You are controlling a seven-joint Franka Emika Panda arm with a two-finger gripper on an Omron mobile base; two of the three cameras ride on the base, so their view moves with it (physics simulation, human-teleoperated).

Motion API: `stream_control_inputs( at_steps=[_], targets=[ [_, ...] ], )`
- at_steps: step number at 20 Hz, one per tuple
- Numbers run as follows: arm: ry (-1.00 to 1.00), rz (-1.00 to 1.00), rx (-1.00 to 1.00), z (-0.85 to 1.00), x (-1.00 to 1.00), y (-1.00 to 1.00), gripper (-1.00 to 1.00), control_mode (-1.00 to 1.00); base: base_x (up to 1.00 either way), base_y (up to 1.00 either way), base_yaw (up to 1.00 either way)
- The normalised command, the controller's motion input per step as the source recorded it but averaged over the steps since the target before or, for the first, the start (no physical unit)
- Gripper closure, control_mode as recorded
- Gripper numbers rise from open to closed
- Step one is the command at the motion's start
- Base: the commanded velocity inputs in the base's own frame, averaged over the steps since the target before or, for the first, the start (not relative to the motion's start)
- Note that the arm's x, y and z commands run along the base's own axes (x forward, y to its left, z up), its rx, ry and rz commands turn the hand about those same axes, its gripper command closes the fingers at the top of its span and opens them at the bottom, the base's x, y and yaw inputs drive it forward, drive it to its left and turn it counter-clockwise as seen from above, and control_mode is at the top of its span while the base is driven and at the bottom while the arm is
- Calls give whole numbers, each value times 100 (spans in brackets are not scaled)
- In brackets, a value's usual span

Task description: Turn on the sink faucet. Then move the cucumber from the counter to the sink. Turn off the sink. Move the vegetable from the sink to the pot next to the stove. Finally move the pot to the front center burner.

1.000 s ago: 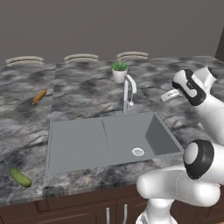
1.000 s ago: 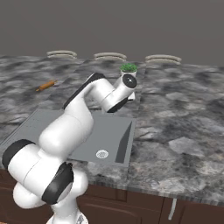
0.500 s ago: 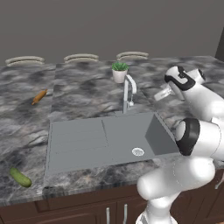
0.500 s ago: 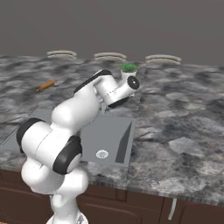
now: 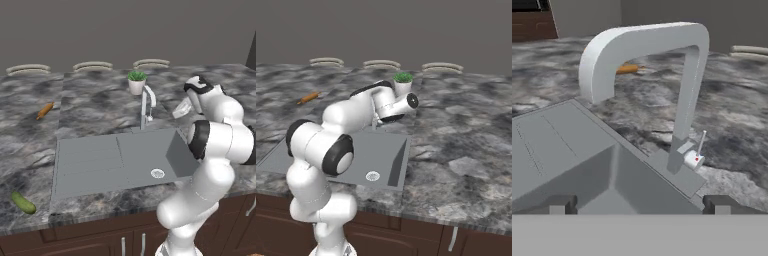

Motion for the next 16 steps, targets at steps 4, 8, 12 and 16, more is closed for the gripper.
stream_control_inputs(
  at_steps=[4, 8, 12, 16],
  targets=[
    [-13, 10, 0, -25, 40, 6, -100, -100, 0, 0, 0],
    [-1, 10, 0, -9, 19, 0, -100, -100, 0, 0, 0],
    [-1, 11, 0, -12, 35, 2, -100, -100, 0, 0, 0],
    [0, 7, 0, -2, 45, 3, -100, -100, 0, 0, 0]
  ],
)
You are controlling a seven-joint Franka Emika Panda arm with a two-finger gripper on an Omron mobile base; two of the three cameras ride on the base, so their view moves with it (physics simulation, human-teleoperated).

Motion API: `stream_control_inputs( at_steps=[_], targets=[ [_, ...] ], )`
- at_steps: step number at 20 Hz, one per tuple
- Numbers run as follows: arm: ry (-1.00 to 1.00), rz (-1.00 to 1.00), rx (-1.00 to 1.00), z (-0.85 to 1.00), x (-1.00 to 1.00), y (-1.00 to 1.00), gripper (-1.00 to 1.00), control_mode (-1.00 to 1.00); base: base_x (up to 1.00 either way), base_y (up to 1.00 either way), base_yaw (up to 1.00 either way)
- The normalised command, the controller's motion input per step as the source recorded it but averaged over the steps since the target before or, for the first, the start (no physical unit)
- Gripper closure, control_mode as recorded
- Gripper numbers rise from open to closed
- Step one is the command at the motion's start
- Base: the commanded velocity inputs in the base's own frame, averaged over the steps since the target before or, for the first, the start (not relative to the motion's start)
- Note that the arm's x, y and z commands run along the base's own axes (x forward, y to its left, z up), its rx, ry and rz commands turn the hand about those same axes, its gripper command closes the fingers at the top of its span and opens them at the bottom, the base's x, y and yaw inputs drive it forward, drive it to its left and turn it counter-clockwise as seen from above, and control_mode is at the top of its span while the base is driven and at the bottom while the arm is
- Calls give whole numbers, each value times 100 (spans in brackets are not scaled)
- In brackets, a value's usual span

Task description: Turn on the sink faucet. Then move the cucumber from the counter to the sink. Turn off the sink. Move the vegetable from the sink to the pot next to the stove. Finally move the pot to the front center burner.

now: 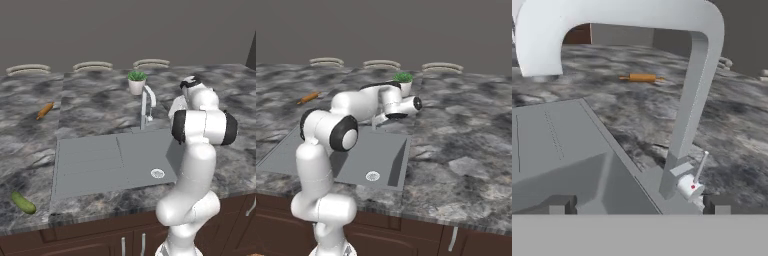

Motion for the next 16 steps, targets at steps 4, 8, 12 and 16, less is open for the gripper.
stream_control_inputs(
  at_steps=[4, 8, 12, 16],
  targets=[
    [0, 6, 1, -1, 37, 1, -100, -100, 0, 0, 0],
    [-2, 4, 0, -14, 34, 10, -100, -100, 0, 0, 0],
    [-3, 3, 0, -24, 37, 10, -100, -100, 0, 0, 0],
    [-1, 0, 0, -24, 34, 12, -100, -100, 0, 0, 0]
  ],
)
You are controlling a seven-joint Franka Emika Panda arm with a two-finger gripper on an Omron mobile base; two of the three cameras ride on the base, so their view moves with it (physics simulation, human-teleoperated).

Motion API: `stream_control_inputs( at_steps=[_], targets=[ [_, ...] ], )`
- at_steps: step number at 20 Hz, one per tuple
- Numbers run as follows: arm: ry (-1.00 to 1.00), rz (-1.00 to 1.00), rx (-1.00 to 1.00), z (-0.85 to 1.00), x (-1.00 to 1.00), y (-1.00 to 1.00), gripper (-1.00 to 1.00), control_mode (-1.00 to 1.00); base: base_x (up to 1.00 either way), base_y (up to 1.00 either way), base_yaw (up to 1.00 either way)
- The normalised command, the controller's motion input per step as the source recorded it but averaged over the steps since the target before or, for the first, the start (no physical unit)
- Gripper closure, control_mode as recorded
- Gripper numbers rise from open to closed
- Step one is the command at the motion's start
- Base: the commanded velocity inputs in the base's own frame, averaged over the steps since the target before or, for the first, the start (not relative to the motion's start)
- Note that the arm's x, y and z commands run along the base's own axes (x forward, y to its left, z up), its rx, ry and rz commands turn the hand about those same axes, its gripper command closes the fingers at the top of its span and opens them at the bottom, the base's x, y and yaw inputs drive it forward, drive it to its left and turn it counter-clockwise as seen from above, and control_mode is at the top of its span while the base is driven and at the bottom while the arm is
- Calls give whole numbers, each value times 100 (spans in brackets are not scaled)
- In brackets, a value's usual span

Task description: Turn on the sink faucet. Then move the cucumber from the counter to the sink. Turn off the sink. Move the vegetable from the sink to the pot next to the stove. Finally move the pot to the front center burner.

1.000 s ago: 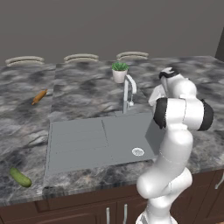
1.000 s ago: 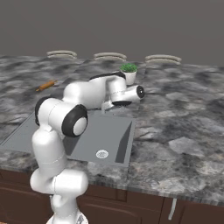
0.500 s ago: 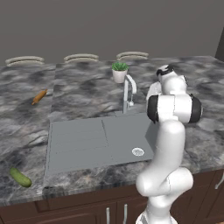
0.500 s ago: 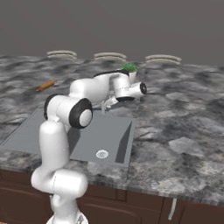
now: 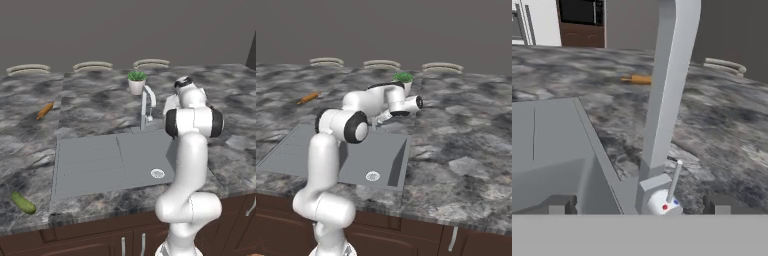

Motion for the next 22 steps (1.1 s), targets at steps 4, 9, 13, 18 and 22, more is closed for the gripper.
stream_control_inputs(
  at_steps=[4, 9, 13, 18, 22],
  targets=[
    [0, 0, 0, -17, 33, 7, -100, -100, 0, 0, 0],
    [0, 0, 0, -11, 42, 4, -100, -100, 0, 0, 0],
    [0, 0, 0, -12, 35, 0, -100, -100, 0, 0, 0],
    [0, 0, 0, -8, 7, 0, -100, -100, 0, 0, 0],
    [0, 0, 0, -7, 0, 1, -100, -100, 0, 0, 0]
  ],
)
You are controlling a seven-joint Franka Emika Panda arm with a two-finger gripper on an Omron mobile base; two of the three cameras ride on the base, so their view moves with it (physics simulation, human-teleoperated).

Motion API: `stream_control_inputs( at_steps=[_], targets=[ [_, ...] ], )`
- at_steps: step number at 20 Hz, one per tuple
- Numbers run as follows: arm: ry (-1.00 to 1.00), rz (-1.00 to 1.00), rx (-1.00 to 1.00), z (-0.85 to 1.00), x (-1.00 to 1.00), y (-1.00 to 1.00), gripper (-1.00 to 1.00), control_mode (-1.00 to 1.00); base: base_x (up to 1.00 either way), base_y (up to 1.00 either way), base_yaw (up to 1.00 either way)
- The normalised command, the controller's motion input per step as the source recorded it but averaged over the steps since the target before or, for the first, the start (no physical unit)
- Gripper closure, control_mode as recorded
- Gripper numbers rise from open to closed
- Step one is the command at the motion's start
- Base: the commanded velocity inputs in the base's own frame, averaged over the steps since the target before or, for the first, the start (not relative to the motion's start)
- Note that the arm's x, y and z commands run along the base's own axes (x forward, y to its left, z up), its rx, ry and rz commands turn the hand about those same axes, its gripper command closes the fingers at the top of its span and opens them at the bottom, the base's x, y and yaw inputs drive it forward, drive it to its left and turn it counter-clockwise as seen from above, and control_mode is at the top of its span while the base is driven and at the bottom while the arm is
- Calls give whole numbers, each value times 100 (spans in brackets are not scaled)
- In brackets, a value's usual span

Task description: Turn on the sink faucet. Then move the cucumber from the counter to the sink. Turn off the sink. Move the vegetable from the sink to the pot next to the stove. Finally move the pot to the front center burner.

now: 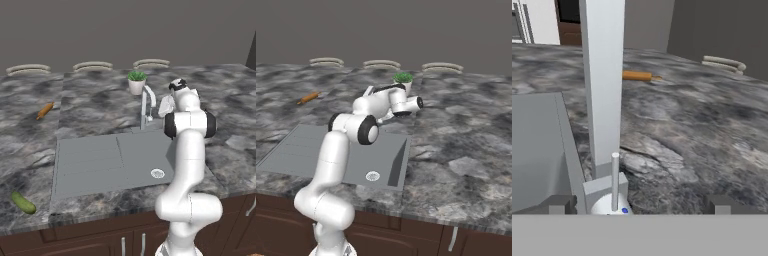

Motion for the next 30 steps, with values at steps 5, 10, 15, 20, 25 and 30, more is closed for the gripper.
stream_control_inputs(
  at_steps=[5, 10, 15, 20, 25, 30],
  targets=[
    [0, 0, 0, -4, 0, 10, -100, -100, 0, 0, 0],
    [0, 0, 0, -1, 0, 17, -100, -100, 0, 0, 0],
    [0, 0, 0, 0, 0, 14, -100, -100, 0, 0, 0],
    [0, 0, 0, -5, 0, 12, -100, -100, 0, 0, 0],
    [0, 0, 0, -10, 5, 13, -100, -100, 0, 0, 0],
    [0, 0, 0, -7, 9, 9, -100, -100, 0, 0, 0]
  ],
)
